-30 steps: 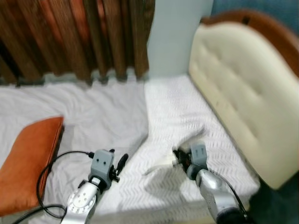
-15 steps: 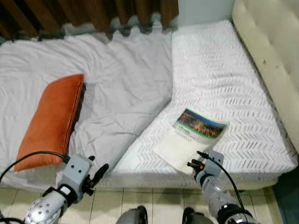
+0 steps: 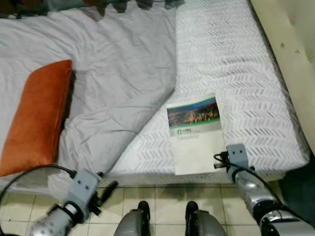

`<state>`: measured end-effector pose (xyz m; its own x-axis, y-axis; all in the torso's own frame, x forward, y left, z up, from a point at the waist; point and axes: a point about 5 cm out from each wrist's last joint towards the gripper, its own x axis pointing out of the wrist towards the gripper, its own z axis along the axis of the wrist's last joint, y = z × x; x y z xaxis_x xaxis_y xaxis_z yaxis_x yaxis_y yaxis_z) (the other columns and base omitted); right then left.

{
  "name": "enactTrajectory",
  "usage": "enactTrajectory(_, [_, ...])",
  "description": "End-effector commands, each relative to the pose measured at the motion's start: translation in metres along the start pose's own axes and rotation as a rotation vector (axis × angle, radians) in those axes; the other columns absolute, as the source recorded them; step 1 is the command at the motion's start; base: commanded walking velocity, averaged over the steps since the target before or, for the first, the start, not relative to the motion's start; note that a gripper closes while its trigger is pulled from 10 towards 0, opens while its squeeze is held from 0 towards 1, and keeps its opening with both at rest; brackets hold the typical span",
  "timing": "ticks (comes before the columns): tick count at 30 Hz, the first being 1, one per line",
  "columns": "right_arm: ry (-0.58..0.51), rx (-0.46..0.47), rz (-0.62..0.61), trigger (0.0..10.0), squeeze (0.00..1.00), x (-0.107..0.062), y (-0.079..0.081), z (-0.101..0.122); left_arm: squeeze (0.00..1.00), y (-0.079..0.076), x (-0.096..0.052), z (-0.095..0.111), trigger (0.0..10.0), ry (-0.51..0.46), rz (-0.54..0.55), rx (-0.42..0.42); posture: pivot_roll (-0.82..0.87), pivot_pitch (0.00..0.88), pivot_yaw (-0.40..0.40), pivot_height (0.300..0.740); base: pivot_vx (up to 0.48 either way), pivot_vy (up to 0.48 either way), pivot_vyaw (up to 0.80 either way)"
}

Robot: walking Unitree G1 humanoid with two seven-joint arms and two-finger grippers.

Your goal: Clean up the room

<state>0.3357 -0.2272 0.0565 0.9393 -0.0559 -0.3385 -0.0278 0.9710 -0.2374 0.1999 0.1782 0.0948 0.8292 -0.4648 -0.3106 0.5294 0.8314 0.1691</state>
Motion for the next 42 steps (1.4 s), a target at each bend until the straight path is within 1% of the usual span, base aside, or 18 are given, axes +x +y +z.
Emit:
enactTrajectory(1, [0.017, -0.032, -0.054, 0.0, 0.00, -0.001, -0.016, 0.000, 0.00, -0.034, 0.008, -0.011, 10.0, 0.008, -0.148, -0.019, 0.12, 0.564, 0.059, 0.740, 0.000, 0.000, 0.00])
enactTrajectory(2, [0.017, -0.032, -0.054, 0.0, 0.00, -0.001, -0.016, 0.000, 0.00, -0.034, 0.008, -0.011, 10.0, 0.008, -0.148, -0.019, 0.12, 0.564, 0.059, 0.740, 0.000, 0.000, 0.00])
enactTrajectory(3, [0.013, -0.028, -0.075, 0.0, 0.00, 0.000, -0.020, 0.003, 0.00, -0.040, 0.012, -0.011, 10.0, 0.002, -0.173, -0.028, 0.11, 0.565, 0.048, 0.740, 0.000, 0.000, 0.00])
enactTrajectory(5, [0.011, -0.019, -0.090, 0.0, 0.00, 0.000, -0.024, 0.006, 0.00, -0.044, 0.014, -0.011, 10.0, -0.002, -0.188, -0.038, 0.10, 0.564, 0.042, 0.740, 0.000, 0.000, 0.00])
enactTrajectory(7, [0.014, 0.088, -0.131, 0.0, 0.00, 0.002, -0.030, 0.012, 0.00, -0.048, 0.020, -0.009, 10.0, -0.011, -0.194, -0.062, 0.09, 0.567, 0.040, 0.740, 0.000, 0.000, 0.00])
enactTrajectory(9, [0.014, 0.109, -0.132, 0.0, 0.00, 0.003, -0.030, 0.013, 0.00, -0.047, 0.021, -0.008, 10.0, -0.013, -0.192, -0.063, 0.09, 0.567, 0.040, 0.740, 0.000, 0.000, 0.00])
enactTrajectory(11, [0.007, 0.101, -0.118, 0.0, 0.00, 0.004, -0.029, 0.016, 0.00, -0.047, 0.020, -0.007, 10.0, -0.016, -0.188, -0.065, 0.10, 0.564, 0.044, 0.740, 0.000, 0.000, 0.00])
enactTrajectory(14, [-0.009, 0.033, -0.080, 0.0, 0.00, 0.006, -0.023, 0.023, 0.00, -0.045, 0.016, -0.007, 10.0, -0.021, -0.177, -0.071, 0.12, 0.569, 0.050, 0.740, 0.000, 0.000, 0.00])
enactTrajectory(19, [-0.017, -0.026, -0.057, 0.0, 0.00, 0.007, -0.021, 0.026, 0.00, -0.046, 0.013, -0.007, 10.0, -0.020, -0.173, -0.075, 0.12, 0.572, 0.052, 0.740, 0.000, 0.000, 0.00])
enactTrajectory(20, [-0.024, -0.077, -0.041, 0.0, 0.00, 0.008, -0.020, 0.029, 0.00, -0.049, 0.011, -0.007, 10.0, -0.019, -0.174, -0.080, 0.13, 0.578, 0.051, 0.740, 0.000, 0.000, 0.00])
enactTrajectory(21, [-0.024, -0.077, -0.041, 0.0, 0.00, 0.008, -0.020, 0.029, 0.00, -0.049, 0.011, -0.007, 10.0, -0.019, -0.174, -0.080, 0.13, 0.578, 0.051, 0.740, 0.000, 0.000, 0.00])
enactTrajectory(22, [-0.030, -0.126, -0.029, 0.0, 0.00, 0.009, -0.020, 0.033, 0.00, -0.051, 0.010, -0.007, 10.0, -0.017, -0.176, -0.085, 0.12, 0.581, 0.048, 0.740, 0.000, 0.000, 0.00])
enactTrajectory(24, [-0.039, -0.167, -0.019, 0.0, 0.00, 0.010, -0.020, 0.040, 0.00, -0.055, 0.009, -0.008, 10.0, -0.015, -0.177, -0.095, 0.12, 0.581, 0.043, 0.740, 0.000, 0.000, 0.00])
enactTrajectory(27, [-0.043, -0.169, -0.017, 0.0, 0.00, 0.011, -0.020, 0.042, 0.00, -0.056, 0.009, -0.008, 10.0, -0.014, -0.175, -0.098, 0.12, 0.581, 0.043, 0.740, 0.000, 0.000, 0.00])
enactTrajectory(29, [-0.056, -0.146, 0.002, 0.0, 0.00, 0.013, -0.013, 0.048, 0.00, -0.056, 0.009, -0.009, 10.0, -0.013, -0.170, -0.103, 0.12, 0.578, 0.033, 0.740, 0.000, 0.000, 0.00])
enactTrajectory(34, [-0.062, -0.119, 0.020, 0.0, 0.00, 0.015, -0.004, 0.052, 0.00, -0.056, 0.010, -0.009, 10.0, -0.013, -0.166, -0.106, 0.12, 0.578, 0.028, 0.740, 0.000, 0.000, 0.00])
enactTrajectory(41, [-0.046, -0.094, 0.012, 0.1, 0.00, 0.016, -0.002, 0.050, 0.00, -0.055, 0.011, -0.009, 10.0, -0.011, -0.158, -0.106, 0.12, 0.578, 0.028, 0.740, 0.000, 0.000, 0.00])
enactTrajectory(42, [-0.043, -0.093, 0.012, 3.6, 0.00, 0.016, -0.001, 0.050, 0.00, -0.055, 0.010, -0.009, 10.0, -0.010, -0.156, -0.105, 0.12, 0.578, 0.027, 0.740, 0.000, 0.000, 0.00])
